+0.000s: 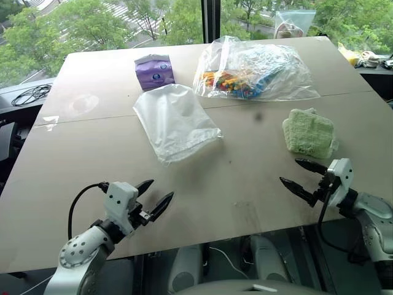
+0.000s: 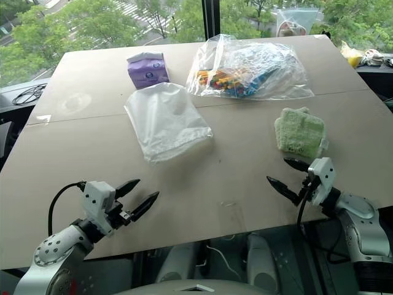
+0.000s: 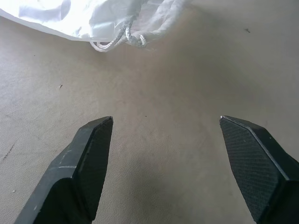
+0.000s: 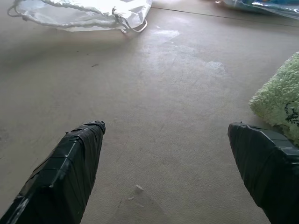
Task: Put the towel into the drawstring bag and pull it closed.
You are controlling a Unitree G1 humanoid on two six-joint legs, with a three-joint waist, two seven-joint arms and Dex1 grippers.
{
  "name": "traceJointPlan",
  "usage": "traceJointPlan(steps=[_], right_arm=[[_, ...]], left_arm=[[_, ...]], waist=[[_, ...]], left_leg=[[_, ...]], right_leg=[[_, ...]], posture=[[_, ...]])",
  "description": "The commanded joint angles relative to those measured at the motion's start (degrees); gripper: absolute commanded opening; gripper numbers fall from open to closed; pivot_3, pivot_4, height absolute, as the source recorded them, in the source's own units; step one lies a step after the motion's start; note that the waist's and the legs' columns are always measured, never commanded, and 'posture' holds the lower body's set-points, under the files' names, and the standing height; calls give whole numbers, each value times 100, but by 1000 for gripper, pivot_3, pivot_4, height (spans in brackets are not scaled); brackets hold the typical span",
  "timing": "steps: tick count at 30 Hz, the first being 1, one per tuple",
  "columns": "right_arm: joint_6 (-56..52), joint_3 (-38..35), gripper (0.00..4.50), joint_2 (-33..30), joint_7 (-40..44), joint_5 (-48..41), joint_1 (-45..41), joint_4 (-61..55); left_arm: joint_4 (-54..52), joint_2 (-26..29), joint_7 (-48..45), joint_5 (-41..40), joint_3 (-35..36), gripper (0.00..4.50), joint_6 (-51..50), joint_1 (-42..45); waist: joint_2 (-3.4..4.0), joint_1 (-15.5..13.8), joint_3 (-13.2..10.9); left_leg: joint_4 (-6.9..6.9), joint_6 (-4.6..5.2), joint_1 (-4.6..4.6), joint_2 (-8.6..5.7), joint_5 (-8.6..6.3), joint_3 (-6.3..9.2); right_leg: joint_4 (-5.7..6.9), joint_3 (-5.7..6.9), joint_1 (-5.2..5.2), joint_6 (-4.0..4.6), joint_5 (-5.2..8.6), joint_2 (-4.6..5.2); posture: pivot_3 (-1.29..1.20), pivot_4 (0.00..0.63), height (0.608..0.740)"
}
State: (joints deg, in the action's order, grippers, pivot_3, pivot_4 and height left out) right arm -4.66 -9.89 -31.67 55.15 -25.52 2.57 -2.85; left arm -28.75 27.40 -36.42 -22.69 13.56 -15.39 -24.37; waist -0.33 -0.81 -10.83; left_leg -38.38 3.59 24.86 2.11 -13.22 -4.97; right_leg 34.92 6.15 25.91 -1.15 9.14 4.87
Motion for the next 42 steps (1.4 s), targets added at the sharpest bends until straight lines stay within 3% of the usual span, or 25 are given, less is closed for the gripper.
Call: traceJointPlan(steps=[1, 20, 30, 36, 42], right_arm=[[211, -154, 4500, -71, -5, 35, 99, -155], [386, 37, 4500, -77, 183, 45, -63, -12], [-379, 615, 4500, 98, 287, -509, -73, -1122], [-1035, 596, 4500, 313, 32, -1351, -435, -1893], [-1078, 481, 4500, 246, 7, -1387, -533, -1820]], left_arm=[[-76, 8, 19, 65, 6, 3736, 197, 42], [-195, -268, 253, 96, 56, 3736, 450, -39], [-877, -17, 217, -317, -95, 3736, 173, 634], [-432, -498, 1302, 726, -595, 3736, 212, 1684], [125, -663, 2033, 2113, -1257, 3736, 431, 2115]], waist=[[0, 0, 0], [1, 0, 2], [10, -7, 9], [8, -6, 13], [-10, -21, 24]], left_leg=[[0, 0, 0, 0, 0, 0], [-4, 0, -11, 2, 0, 1], [-4, -1, -11, 3, 0, 12], [-15, 0, -12, 0, 1, 8], [-16, 20, -12, -1, 13, 13]], right_leg=[[0, 0, 0, 0, 0, 0], [0, 8, -15, 0, 0, 4], [5, 14, -18, 0, 0, 3], [7, 5, -26, -1, -2, -10], [11, -9, -27, 22, -16, -27]], posture=[[0, 150, 740], [0, 150, 740], [0, 150, 740], [0, 150, 740], [0, 150, 740]])
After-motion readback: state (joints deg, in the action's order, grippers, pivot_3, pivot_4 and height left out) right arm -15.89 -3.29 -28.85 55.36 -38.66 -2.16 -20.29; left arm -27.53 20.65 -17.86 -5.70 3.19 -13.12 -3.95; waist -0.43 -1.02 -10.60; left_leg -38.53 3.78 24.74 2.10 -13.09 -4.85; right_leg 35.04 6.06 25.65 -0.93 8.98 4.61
